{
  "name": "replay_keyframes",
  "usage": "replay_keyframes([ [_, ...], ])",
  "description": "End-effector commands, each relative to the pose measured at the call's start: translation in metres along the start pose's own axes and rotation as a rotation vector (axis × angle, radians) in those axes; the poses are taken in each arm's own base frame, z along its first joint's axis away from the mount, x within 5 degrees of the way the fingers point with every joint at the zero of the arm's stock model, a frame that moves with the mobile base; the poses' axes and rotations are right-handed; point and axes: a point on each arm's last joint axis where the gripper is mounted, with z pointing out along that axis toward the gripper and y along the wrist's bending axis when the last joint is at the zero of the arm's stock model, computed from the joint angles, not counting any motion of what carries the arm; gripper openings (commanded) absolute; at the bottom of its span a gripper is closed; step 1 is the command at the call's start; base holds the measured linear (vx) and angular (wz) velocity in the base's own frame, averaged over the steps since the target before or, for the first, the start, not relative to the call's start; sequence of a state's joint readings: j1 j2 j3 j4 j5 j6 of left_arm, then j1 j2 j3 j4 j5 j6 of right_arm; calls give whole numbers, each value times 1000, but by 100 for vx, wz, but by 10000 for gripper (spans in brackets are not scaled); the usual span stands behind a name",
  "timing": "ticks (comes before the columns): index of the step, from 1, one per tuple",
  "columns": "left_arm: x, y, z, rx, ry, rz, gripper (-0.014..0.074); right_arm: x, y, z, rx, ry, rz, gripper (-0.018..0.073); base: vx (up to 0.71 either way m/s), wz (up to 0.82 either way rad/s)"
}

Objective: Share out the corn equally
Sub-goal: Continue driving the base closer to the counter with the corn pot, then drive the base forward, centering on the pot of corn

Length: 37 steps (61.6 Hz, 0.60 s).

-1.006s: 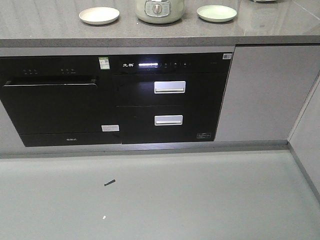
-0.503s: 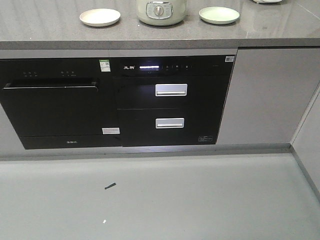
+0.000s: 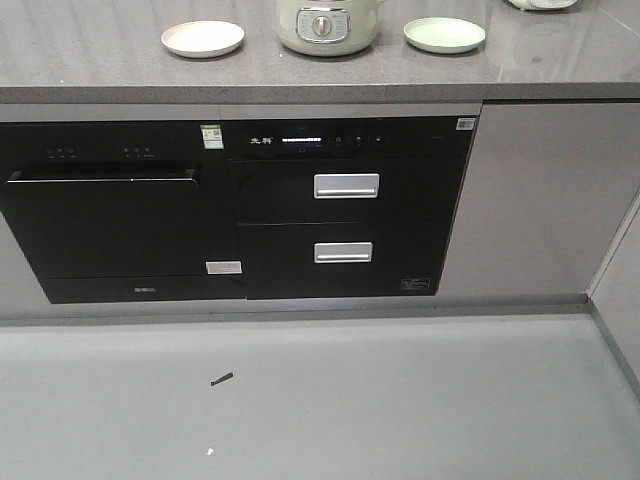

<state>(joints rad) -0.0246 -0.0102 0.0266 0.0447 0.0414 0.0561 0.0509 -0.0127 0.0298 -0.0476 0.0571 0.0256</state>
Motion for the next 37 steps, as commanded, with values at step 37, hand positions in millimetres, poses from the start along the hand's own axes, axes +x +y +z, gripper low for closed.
replay_keyframes([
  [37, -7, 0, -1, -6, -91, -14, -7, -4, 0, 0, 2, -69, -13, -4, 6, 1],
])
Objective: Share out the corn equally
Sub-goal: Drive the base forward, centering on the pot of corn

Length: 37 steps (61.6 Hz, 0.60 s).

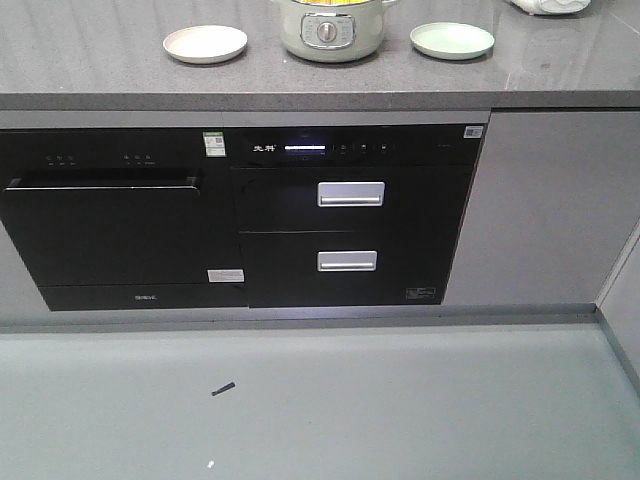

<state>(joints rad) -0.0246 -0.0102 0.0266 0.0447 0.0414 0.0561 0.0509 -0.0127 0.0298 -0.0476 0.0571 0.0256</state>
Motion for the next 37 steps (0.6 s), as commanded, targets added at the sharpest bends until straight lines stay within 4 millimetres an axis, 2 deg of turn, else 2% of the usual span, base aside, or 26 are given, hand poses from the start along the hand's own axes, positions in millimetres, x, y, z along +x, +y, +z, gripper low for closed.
replay_keyframes([
  [1, -7, 0, -1, -6, -91, -14, -7, -4, 0, 0, 2, -69, -13, -4, 7, 1],
  [37, -7, 0, -1, -6, -91, -14, -7, -4, 0, 0, 2, -69, -13, -4, 8, -1],
])
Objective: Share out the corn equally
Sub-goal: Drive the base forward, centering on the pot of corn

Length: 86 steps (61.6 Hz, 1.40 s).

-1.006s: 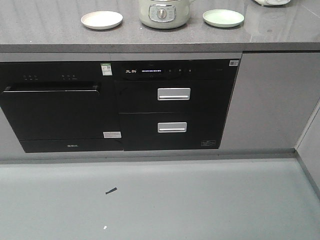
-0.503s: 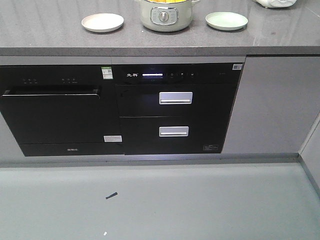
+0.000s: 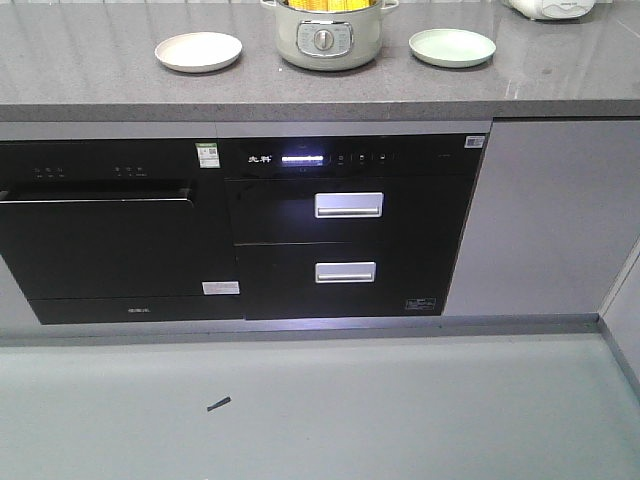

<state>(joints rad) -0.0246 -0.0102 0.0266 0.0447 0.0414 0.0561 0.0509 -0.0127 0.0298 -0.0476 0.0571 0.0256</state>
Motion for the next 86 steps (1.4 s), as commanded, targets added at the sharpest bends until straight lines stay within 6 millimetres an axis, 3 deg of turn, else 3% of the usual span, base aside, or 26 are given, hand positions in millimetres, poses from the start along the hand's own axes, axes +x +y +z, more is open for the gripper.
replay_keyframes([
  [1, -7, 0, -1, -6, -91, -14, -7, -4, 0, 0, 2, -69, -13, -4, 7, -1],
  [86, -7, 0, -1, -6, -91, -14, -7, -4, 0, 0, 2, -69, -13, -4, 5, -3],
])
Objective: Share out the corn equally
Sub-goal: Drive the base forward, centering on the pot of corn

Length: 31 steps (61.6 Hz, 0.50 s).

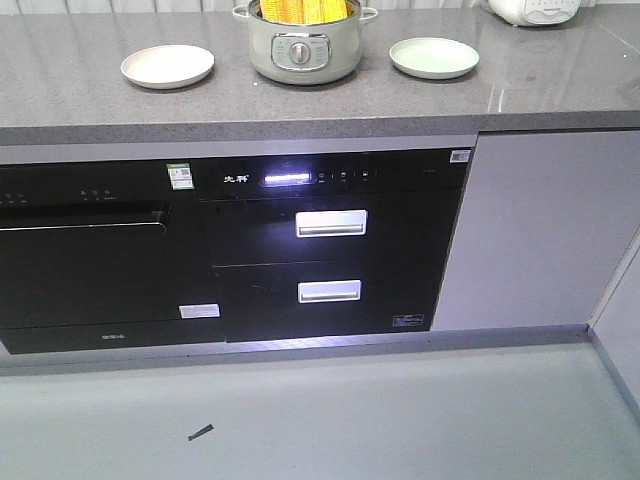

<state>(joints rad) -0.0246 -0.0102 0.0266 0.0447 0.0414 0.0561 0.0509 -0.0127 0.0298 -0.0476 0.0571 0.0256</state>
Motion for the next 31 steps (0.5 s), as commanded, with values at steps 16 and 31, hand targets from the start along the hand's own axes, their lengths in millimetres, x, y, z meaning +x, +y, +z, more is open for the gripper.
replay_keyframes([
  [16, -7, 0, -1, -6, -91, -14, -7, -4, 0, 0, 2, -69, -13, -4, 4, 0],
  [31, -7, 0, -1, -6, -91, -14, -7, -4, 0, 0, 2, -69, -13, -4, 4, 1],
])
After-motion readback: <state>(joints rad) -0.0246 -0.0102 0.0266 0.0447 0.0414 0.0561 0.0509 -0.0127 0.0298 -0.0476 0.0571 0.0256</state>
